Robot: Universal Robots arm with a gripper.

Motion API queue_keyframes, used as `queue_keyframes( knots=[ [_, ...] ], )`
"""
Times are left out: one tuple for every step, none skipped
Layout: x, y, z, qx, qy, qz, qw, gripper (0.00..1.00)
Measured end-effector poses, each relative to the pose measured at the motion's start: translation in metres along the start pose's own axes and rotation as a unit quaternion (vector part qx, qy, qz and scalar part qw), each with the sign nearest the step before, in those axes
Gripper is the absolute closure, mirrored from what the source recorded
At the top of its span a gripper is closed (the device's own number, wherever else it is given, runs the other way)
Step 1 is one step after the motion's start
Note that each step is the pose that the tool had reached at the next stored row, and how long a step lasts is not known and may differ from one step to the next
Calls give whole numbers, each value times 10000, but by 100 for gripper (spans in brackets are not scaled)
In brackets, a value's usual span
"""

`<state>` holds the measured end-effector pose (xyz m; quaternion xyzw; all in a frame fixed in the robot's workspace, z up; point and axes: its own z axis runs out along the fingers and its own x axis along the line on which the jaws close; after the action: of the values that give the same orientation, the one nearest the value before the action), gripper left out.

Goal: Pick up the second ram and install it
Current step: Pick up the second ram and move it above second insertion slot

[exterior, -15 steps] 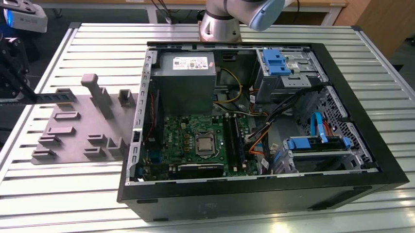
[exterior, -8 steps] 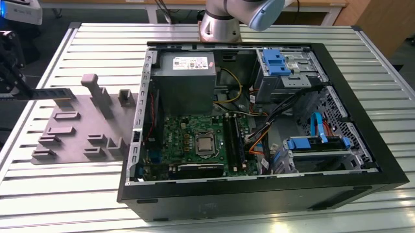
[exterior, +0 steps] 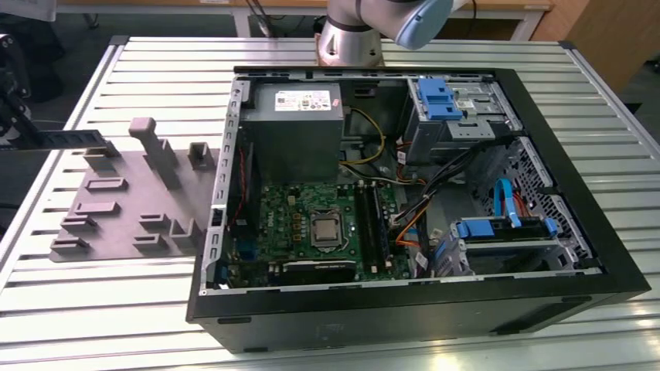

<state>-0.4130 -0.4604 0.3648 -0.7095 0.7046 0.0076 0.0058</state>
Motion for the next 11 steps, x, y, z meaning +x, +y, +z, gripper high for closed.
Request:
queue_keyframes(
  knots=[
    [0,0,-23,-1,0,0,10000,86],
    [-1,0,-49,0,0,0,10000,86],
    [-2,0,-76,1,-1,0,10000,86],
    [-2,0,-105,1,0,0,10000,86],
    [-2,0,-132,0,0,0,10000,86],
    [-3,0,-157,0,0,0,10000,86],
    [-3,0,-180,1,0,0,10000,86],
    [-4,0,-205,0,0,0,10000,86],
    [-4,1,-228,0,0,0,10000,86],
    [-5,0,-251,0,0,0,10000,86],
    [-5,1,-274,0,0,0,10000,86]
  ],
)
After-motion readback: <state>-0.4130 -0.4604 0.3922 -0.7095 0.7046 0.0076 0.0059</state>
